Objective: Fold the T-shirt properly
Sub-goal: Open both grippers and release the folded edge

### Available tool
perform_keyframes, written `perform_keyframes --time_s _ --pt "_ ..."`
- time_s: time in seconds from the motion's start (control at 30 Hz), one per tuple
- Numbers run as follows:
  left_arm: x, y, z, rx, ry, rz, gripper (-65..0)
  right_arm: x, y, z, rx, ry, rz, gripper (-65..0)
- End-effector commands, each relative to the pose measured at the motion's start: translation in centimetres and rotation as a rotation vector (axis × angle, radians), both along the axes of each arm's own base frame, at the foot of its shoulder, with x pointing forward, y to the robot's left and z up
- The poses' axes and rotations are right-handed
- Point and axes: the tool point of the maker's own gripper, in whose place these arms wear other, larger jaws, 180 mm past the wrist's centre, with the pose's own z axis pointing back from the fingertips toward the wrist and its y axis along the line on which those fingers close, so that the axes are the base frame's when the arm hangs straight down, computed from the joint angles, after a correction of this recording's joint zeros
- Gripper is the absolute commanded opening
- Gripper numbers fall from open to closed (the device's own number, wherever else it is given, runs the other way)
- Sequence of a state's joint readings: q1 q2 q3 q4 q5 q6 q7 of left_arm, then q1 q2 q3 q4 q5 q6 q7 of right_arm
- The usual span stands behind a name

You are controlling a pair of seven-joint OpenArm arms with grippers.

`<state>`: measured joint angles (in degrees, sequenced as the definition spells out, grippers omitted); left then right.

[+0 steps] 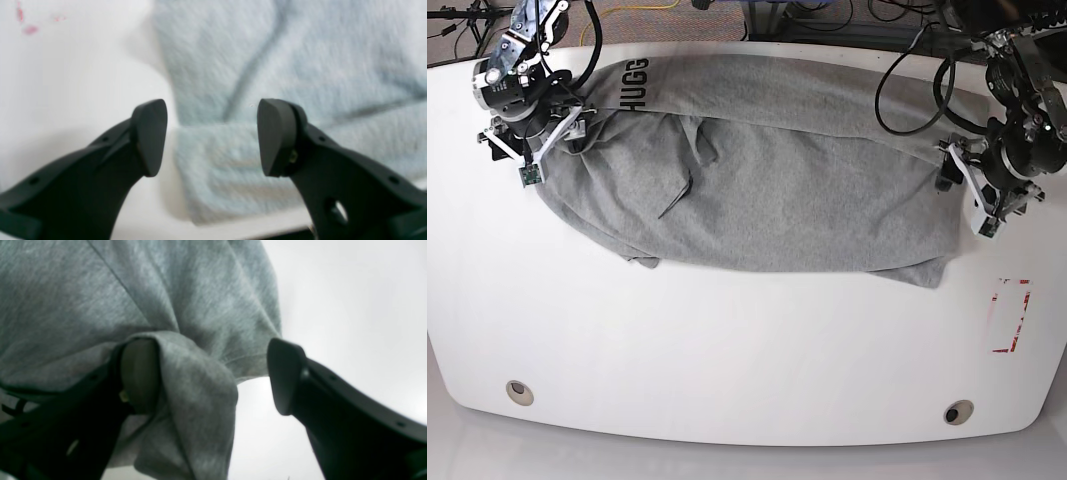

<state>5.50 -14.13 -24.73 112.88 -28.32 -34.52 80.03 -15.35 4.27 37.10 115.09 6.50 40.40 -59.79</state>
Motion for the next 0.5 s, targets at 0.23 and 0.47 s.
perform_keyframes --time_s 0.23,0.47 --pt "-1.9 0.3 -1.0 0.01 0.039 0.0 -25.4 -4.2 -3.2 -0.1 -0.083 0.084 -0.022 -18.4" --pt "-3.5 0.2 -2.4 -0.002 0.077 0.001 -25.4 -7.2 -4.1 -0.8 -0.097 0.155 -0.045 -18.4"
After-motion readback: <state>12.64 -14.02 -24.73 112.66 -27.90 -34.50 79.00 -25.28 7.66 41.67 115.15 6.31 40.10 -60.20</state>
